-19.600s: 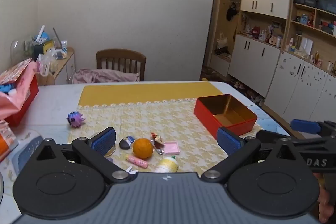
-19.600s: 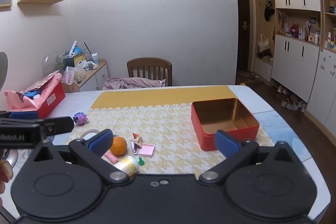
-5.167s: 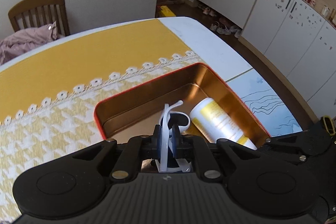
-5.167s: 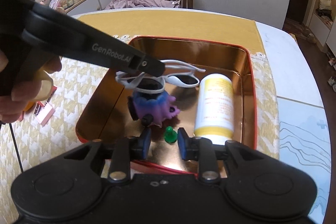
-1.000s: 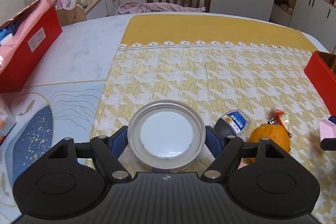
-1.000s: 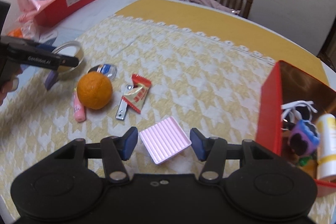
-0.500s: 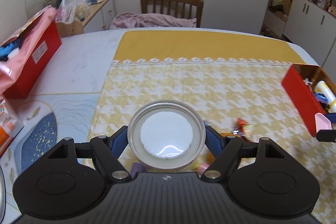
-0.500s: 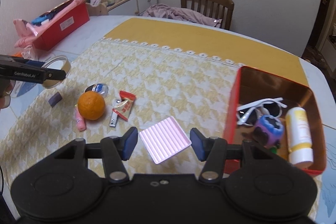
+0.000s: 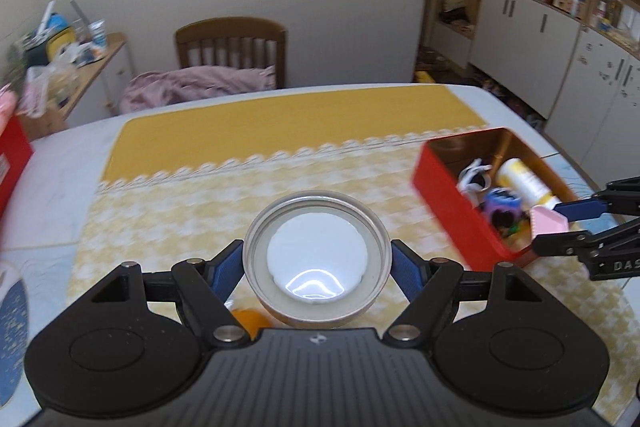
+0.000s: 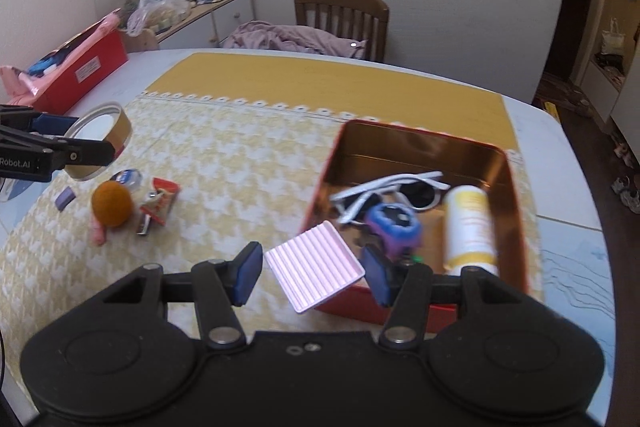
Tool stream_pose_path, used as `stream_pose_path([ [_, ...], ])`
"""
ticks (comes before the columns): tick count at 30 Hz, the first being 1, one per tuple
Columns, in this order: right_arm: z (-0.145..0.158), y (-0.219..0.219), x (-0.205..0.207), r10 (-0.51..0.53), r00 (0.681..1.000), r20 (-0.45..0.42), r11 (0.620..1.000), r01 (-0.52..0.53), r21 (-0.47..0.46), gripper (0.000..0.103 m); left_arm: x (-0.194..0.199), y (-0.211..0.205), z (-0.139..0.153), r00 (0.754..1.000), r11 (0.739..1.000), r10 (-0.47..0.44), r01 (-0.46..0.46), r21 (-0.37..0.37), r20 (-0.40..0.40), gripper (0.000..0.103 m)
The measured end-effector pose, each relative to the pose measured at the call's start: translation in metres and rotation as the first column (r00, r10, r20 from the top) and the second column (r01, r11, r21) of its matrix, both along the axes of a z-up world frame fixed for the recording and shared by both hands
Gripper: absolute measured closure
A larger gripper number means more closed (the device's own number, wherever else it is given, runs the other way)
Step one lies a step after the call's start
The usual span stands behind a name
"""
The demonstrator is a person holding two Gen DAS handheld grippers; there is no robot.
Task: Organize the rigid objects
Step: 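Carry the tin lid and pink soap dish over the red tin with both tools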
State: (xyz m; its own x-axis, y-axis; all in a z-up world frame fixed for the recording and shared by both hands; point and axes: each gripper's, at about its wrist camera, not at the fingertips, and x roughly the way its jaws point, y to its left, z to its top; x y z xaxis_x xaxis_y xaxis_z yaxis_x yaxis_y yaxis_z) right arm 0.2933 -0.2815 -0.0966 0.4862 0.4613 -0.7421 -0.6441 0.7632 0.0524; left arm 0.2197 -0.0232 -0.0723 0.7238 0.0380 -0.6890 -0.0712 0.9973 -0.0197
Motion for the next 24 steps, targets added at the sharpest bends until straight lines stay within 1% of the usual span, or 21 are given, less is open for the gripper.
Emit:
stream_pose_path([
  [9, -0.003, -0.036, 0.027, -0.041, 0.999, -0.003, 0.999, 0.041, -0.001, 0.049, 0.055, -0.064, 0.001, 0.998, 0.998, -0.064, 0.063, -0.018, -0.007, 0.026],
  [12, -0.005, -0.043, 0.035, -0.042, 0.999, -0.004, 0.999, 0.042, -0.004, 0.049, 0.075, -0.086, 0.002, 0.995, 0.995, -0.099, 0.099, -0.011, -0.007, 0.026],
  [15, -0.007, -0.049, 0.044, -0.038, 0.999, -0.007, 0.999, 0.038, -0.005, 0.049, 0.096, -0.105, 0.002, 0.991, 0.991, -0.131, 0.130, -0.021, -0.017, 0.026],
  [19, -0.013, -0.049, 0.051, -0.023, 1.000, -0.014, 1.000, 0.022, -0.022, 0.049, 0.123, -0.123, -0.001, 0.988, 0.988, -0.151, 0.151, -0.018, -0.042, 0.026],
  [24, -0.024, -0.047, 0.060, -0.003, 1.000, -0.031, 0.999, 0.002, -0.037, 0.049, 0.157, -0.139, -0.013, 0.982, 0.987, -0.159, 0.157, -0.030, -0.099, 0.026],
])
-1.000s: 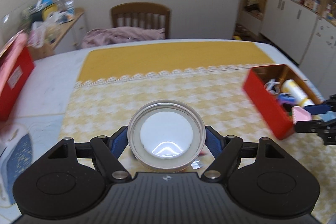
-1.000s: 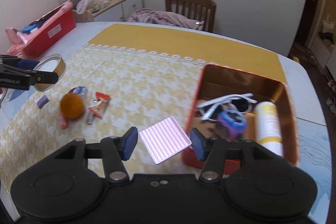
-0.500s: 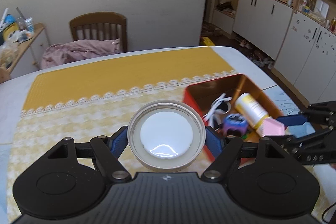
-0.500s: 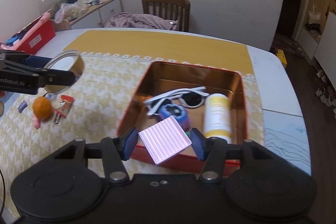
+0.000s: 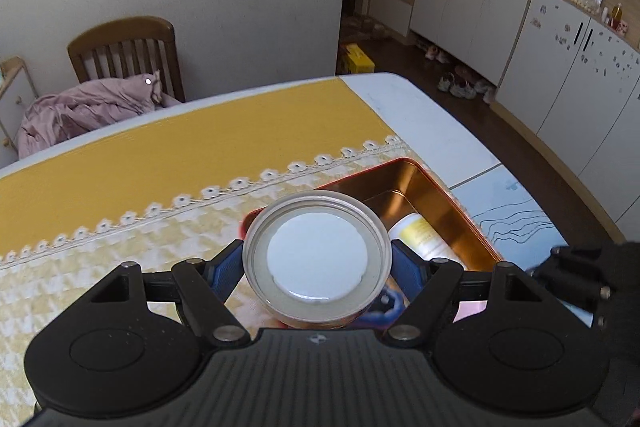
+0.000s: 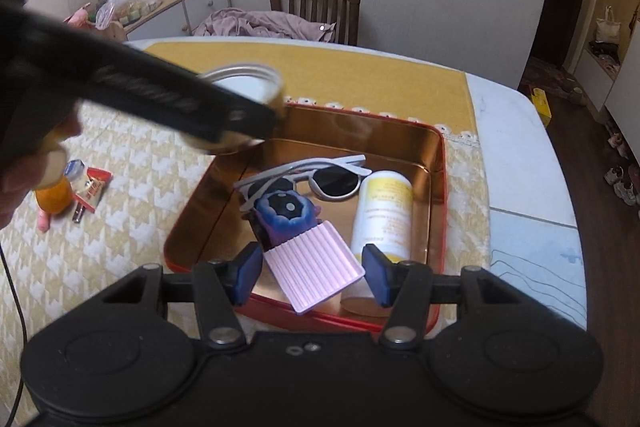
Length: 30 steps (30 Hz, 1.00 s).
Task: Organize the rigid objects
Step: 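Carry the tin lid and pink soap dish over the red tin with both tools, then open both tools to drop the tin lid and soap dish into the tin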
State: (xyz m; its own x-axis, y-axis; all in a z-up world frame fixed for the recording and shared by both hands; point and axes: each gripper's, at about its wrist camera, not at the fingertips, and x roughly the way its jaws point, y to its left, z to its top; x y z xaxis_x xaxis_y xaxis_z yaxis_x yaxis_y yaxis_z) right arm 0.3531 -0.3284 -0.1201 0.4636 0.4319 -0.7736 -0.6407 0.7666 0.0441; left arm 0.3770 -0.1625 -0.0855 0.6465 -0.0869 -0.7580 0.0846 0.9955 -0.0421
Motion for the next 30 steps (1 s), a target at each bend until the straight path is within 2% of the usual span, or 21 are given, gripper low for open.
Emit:
stream_pose_path([
  [7, -0.012, 0.006, 0.009, 0.027, 0.999, -0.024, 1.000, -0.027, -0.012, 0.049, 0.033, -0.021, -0.020, 0.998, 0.999, -0.015, 0.017, 0.030, -0.065, 0.026],
  [17, -0.021, 0.013, 0.009, 0.055, 0.998, -0.007, 0.998, -0.055, -0.040, 0.049, 0.057, -0.038, -0.048, 0.992, 0.998, -0.019, 0.027, 0.060, -0.124, 0.026],
  [30, -0.028, 0.013, 0.010, 0.058, 0.998, -0.007, 0.997, -0.058, -0.048, 0.049, 0.066, -0.042, -0.058, 0.991, 0.998, -0.017, 0.025, 0.063, -0.130, 0.025],
])
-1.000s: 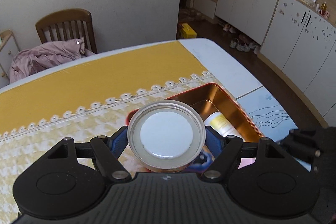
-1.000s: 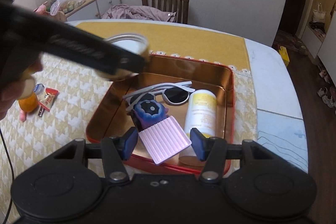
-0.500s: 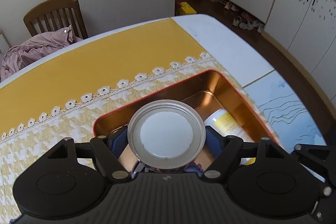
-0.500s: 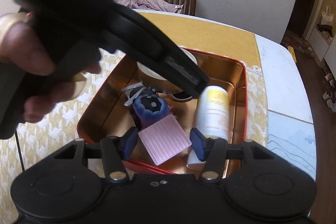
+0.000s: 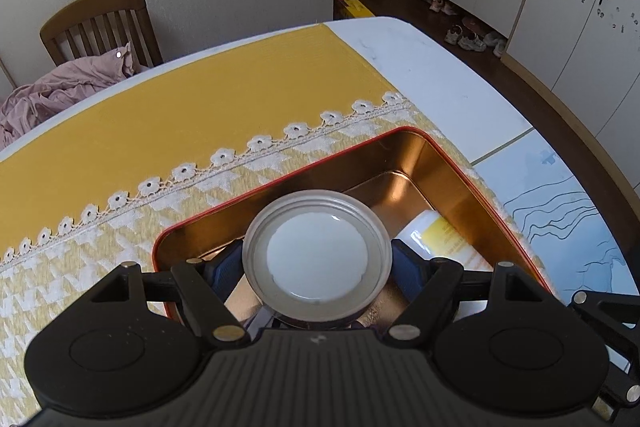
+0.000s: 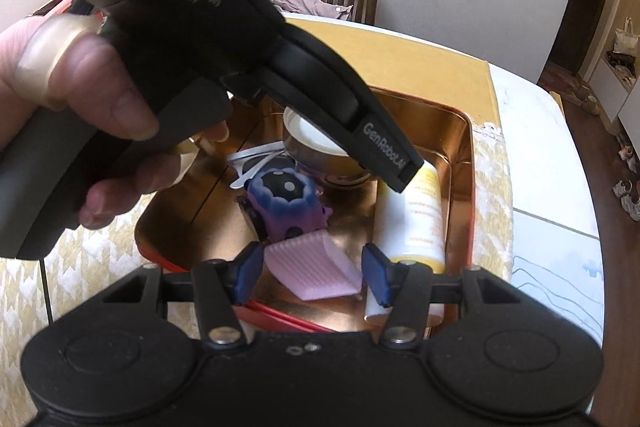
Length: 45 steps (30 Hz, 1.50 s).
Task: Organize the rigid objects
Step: 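Open both tools to drop the tin lid and soap dish into the tin, then move the left tool to the purple eraser and the right tool to the red candy packet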
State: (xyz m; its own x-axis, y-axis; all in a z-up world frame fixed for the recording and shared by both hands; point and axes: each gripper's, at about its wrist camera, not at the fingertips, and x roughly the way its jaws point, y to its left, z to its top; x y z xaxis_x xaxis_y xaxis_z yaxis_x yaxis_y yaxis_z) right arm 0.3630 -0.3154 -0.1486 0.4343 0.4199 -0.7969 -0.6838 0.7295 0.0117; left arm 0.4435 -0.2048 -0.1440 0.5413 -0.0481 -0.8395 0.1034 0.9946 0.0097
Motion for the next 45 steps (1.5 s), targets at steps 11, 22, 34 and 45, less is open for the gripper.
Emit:
stream_pose_path([
  [11, 0.011, -0.011, -0.001, -0.024, 1.000, -0.016, 0.998, 0.025, 0.051, 0.038, -0.011, 0.003, 0.002, 1.000, 1.000, 0.006, -0.006, -0.013, 0.011, 0.021],
  [22, 0.023, -0.022, -0.004, -0.060, 0.998, 0.022, 0.995, 0.058, 0.083, 0.021, -0.039, 0.013, 0.025, 0.996, 0.999, 0.040, -0.037, -0.039, 0.079, 0.021],
  [34, 0.045, -0.042, -0.017, -0.093, 0.995, 0.047, 0.985, 0.086, 0.149, 0.002, -0.095, 0.027, 0.052, 0.983, 0.997, 0.075, -0.069, -0.043, 0.166, 0.021],
  [45, 0.064, -0.039, -0.038, -0.051, 0.996, 0.075, 0.984, 0.038, 0.171, 0.001, -0.156, 0.049, 0.075, 0.964, 0.990, 0.140, -0.129, -0.063, 0.228, 0.021],
])
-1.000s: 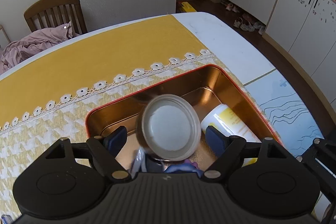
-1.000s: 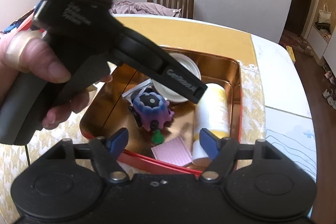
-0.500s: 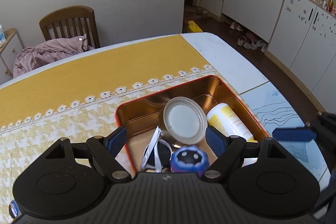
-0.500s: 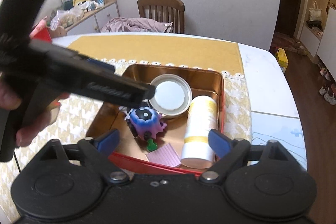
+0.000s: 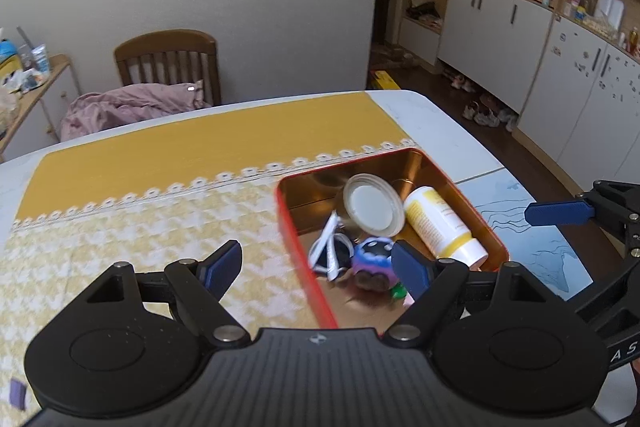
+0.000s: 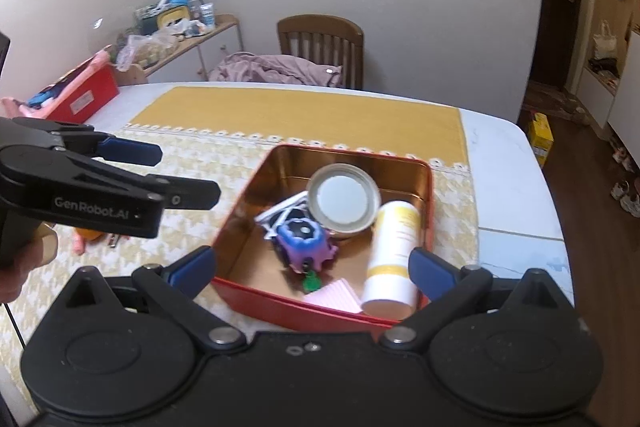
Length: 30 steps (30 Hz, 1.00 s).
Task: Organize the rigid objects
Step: 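Move the left tool to the purple eraser and the right tool to the red candy packet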
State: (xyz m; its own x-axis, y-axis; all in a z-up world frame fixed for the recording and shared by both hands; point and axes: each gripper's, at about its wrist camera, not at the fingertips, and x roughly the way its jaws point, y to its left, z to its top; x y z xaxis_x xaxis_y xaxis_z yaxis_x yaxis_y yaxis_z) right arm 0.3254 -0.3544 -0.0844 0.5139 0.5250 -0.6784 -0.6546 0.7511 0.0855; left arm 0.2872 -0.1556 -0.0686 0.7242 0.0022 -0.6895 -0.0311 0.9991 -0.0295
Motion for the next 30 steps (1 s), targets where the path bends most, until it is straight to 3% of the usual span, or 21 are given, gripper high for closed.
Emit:
stream_pose_path([
  [7, 0.011, 0.020, -0.018, 0.042, 0.999, 0.007, 0.999, -0.042, 0.022, 0.000, -0.031, 0.031, 0.009, 0.999, 0.998, 0.044, -0.043, -0.046, 0.026, 0.017],
  [15, 0.008, 0.058, -0.032, 0.046, 0.999, -0.016, 0.998, -0.046, 0.032, 0.000, -0.072, 0.080, 0.006, 0.995, 0.997, 0.077, -0.076, -0.023, 0.055, 0.013],
  [30, -0.012, 0.155, -0.055, -0.001, 0.999, -0.052, 1.000, 0.001, 0.002, 0.001, -0.136, 0.213, -0.020, 0.985, 0.985, 0.172, -0.171, -0.031, 0.030, 0.013],
])
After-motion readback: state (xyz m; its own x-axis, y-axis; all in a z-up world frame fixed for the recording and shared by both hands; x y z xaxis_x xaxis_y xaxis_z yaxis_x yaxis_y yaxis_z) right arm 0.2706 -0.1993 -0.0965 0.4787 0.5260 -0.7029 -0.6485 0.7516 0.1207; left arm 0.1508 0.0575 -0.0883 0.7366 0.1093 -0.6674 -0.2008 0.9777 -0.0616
